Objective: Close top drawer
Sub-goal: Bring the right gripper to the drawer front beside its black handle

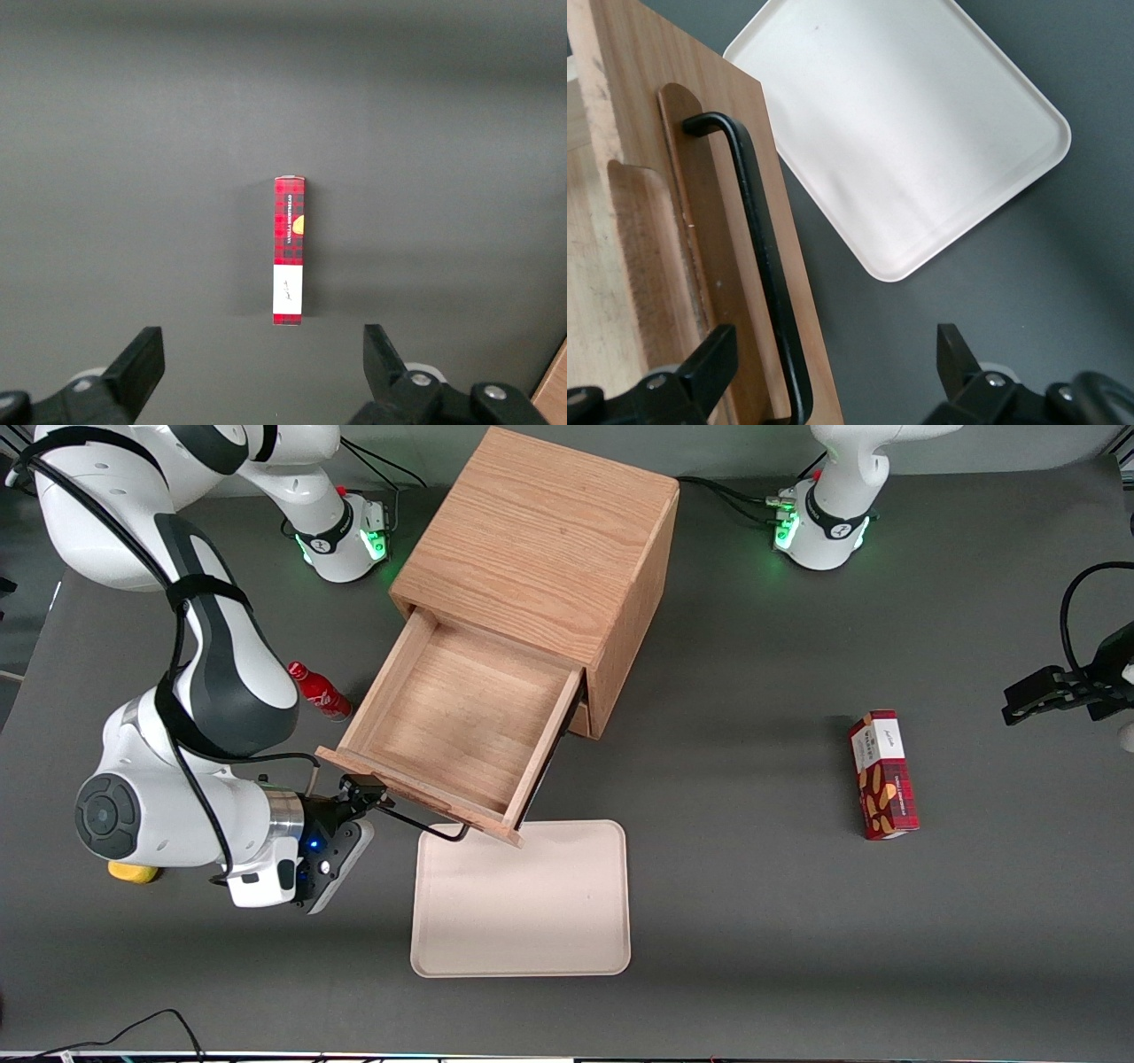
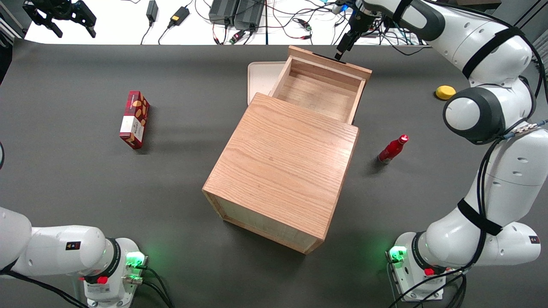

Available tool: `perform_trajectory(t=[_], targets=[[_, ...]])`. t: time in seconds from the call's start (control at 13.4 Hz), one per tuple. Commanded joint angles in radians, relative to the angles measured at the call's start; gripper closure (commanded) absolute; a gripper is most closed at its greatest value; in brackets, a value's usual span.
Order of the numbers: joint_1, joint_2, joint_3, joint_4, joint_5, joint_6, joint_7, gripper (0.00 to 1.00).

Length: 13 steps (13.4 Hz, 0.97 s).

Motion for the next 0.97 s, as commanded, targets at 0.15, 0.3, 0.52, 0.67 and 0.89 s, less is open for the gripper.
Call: perform_trajectory(t=[0.15,0.3,0.52,0.67,0.89], targets=[[0.004,0.027,0.003,-0.007,-0.031,0.031,-0.022,0.0],[0.003,0.027,0.002,-0.025,-0.034,0.063,-0.022,0.0],[0.003,0.029,0.001,-0.039,-0.035,0.066,-0.022,0.0],[0.003,0.032,0.001,-0.045,-0.046,0.066,-0.025,0.0],[0.004,0.034,-0.003,-0.05,-0.049,0.079,-0.042,0.0]])
